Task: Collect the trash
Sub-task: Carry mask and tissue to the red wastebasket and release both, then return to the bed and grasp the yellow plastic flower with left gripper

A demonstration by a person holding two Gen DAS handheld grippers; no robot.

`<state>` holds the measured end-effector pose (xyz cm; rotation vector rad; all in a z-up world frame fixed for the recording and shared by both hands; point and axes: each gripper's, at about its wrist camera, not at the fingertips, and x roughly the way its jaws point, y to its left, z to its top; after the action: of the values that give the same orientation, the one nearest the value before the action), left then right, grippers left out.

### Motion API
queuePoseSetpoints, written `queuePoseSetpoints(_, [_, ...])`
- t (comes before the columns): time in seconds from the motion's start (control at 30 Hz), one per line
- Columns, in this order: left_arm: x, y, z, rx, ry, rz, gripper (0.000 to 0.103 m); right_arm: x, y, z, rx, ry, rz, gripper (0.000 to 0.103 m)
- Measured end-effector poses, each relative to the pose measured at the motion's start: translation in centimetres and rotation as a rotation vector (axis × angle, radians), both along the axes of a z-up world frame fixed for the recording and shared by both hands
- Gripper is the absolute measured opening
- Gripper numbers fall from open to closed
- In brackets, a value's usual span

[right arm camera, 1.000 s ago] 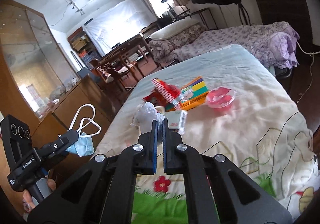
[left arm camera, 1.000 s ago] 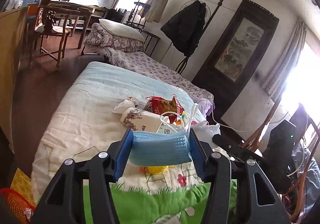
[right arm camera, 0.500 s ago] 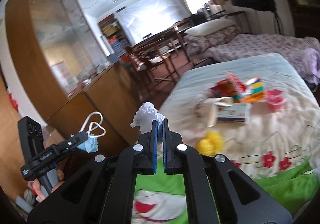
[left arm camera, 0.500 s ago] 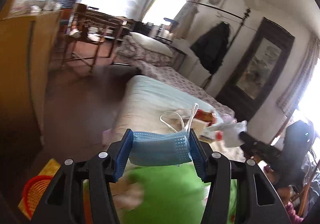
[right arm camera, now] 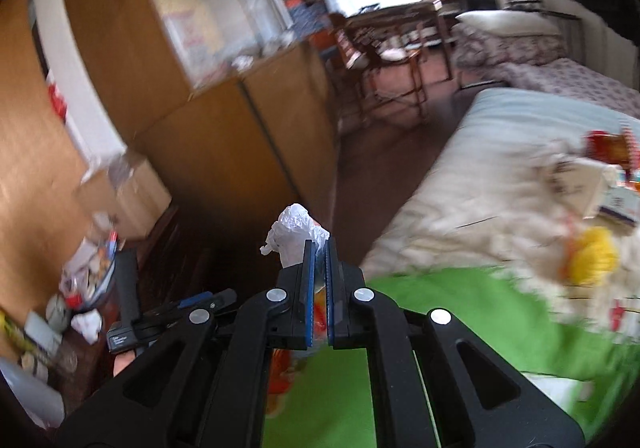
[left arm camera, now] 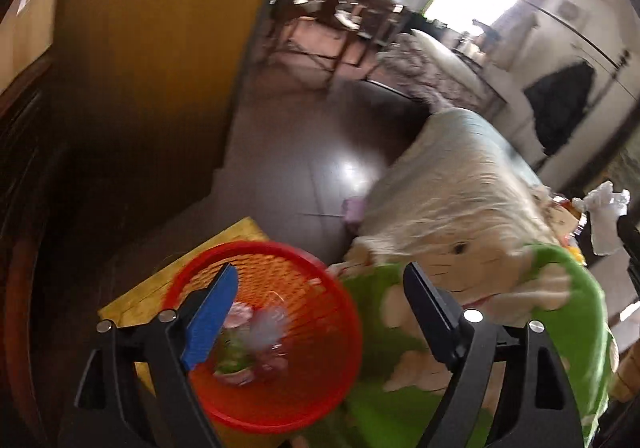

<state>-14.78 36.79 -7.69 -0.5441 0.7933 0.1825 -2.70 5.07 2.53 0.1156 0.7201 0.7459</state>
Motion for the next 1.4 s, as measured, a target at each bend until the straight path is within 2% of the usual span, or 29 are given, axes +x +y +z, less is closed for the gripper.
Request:
queuePoseSetpoints(0.23, [-3.4,4.4,-1.6,0.099,0.050,0.143,0.090,-0.5,8.9,-3.8,-0.130,0.082,0.163,0.006])
queuePoseSetpoints(0.33, [-4.3,5.5,-2.0,0.137,0.065,0.181,0.093,-0.5,11.7,-4.8,-0.164,0.123,0.226,0.015])
queuePoseSetpoints(0.37, [-4.7,5.9,-2.1,0.135,0.068,0.193,0.093,-0.4,12.1,-5.1,-0.169,0.125,0.235,0.026])
queuePoseSetpoints(0.4, [-4.9,5.8,-2.4,0.129,0.069,0.195,0.093,-0.4,12.6,-5.4,-0.178,0.127,0.236,0.032])
queuePoseSetpoints(0.5, [-4.6,5.5,-2.2,0.110,0.068,0.195,0.093,0.0,12.9,-6.0,-0.167,0.160,0.239,0.032])
queuePoseSetpoints(0.7, [-4.0,4.2,-1.7,0.124,0.061,0.174,0.093,0.1,11.9,-5.8,-0.120,0.169,0.214,0.032])
queuePoseSetpoints(0.83, [-3.4,2.6,-0.6,0.158,0.056,0.144,0.093,-0.1,10.4,-4.8,-0.087,0.147,0.188,0.035])
queuePoseSetpoints(1.03, [-2.9,-0.4,3.2,0.236,0.010,0.084,0.094,-0.3,6.1,-2.0,-0.051,0.052,0.106,0.041])
queuePoseSetpoints(1.23, [-1.4,-6.0,7.7,0.316,-0.050,-0.022,0.095,0.3,-2.1,0.2,0.025,0.012,-0.049,0.046])
queuePoseSetpoints(1.4, [0.8,-12.9,11.0,0.388,-0.104,-0.147,0.097,0.8,-10.6,1.2,0.088,-0.020,-0.227,0.053])
